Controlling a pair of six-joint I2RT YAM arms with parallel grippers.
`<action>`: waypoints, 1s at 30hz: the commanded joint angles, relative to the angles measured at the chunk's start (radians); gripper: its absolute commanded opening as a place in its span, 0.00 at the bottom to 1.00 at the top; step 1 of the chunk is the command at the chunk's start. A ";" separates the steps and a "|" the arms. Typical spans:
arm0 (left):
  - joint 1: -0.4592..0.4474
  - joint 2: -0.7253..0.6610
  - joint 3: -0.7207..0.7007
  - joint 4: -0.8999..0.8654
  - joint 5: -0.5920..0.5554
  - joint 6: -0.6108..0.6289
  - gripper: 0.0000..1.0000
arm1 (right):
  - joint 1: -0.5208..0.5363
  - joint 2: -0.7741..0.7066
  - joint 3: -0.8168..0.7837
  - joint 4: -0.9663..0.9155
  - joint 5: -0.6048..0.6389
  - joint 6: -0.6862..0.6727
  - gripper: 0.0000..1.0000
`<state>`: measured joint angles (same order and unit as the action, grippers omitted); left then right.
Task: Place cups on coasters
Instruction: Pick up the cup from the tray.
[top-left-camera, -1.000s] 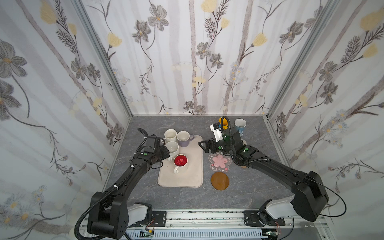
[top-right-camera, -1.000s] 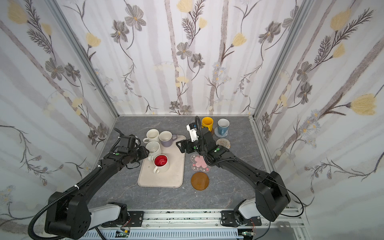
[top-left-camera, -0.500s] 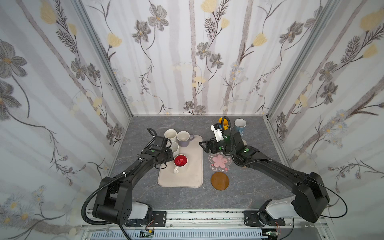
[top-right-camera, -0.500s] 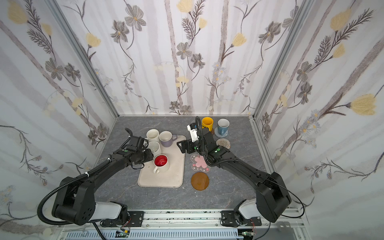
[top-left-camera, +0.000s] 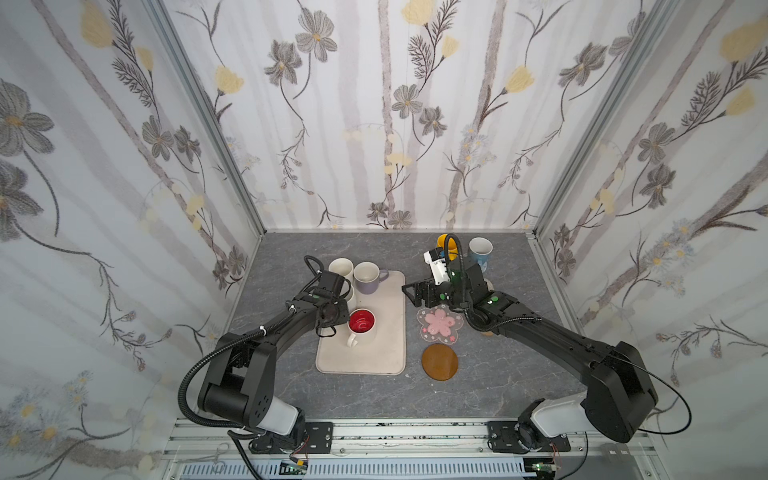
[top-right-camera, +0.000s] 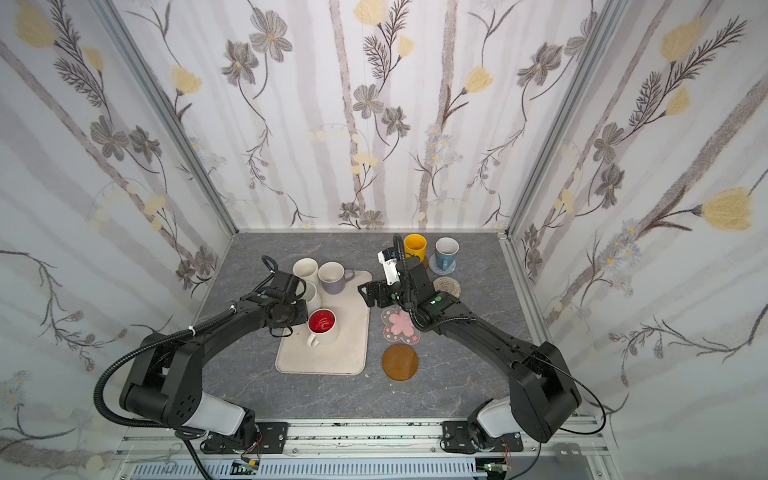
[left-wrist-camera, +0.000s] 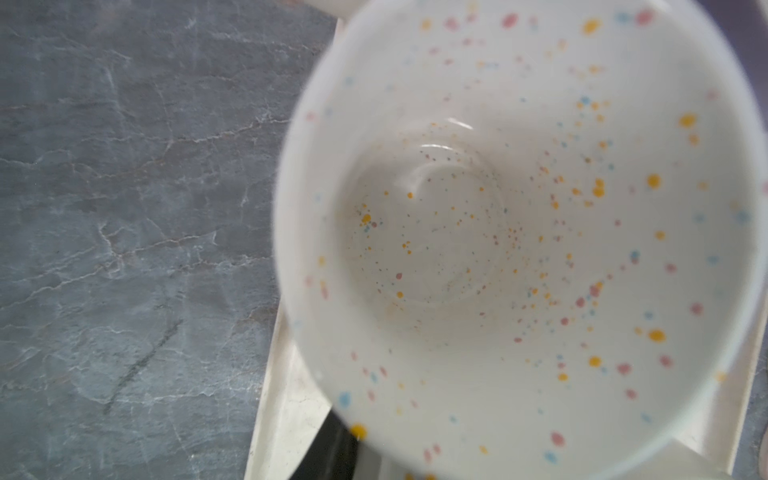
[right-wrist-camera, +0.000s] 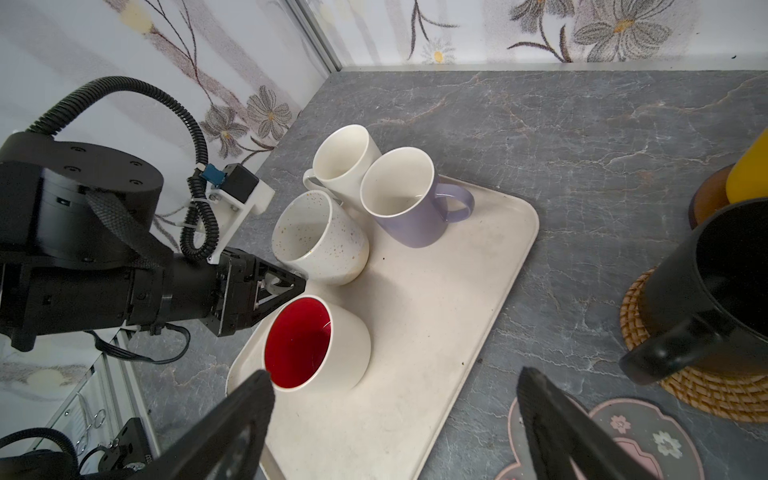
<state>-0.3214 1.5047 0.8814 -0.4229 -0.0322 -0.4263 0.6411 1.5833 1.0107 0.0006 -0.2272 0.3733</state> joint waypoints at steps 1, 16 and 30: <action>-0.001 0.012 0.017 -0.010 -0.040 -0.009 0.23 | -0.005 0.005 -0.008 0.045 -0.024 -0.008 0.92; -0.020 -0.037 0.062 -0.043 -0.057 0.026 0.00 | -0.035 -0.015 -0.046 0.059 -0.037 -0.001 0.93; -0.030 -0.181 0.176 -0.124 -0.050 0.085 0.00 | -0.080 -0.098 -0.074 0.055 -0.042 0.015 1.00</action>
<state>-0.3450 1.3407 1.0275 -0.5735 -0.0696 -0.3676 0.5671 1.5002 0.9417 0.0181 -0.2600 0.3843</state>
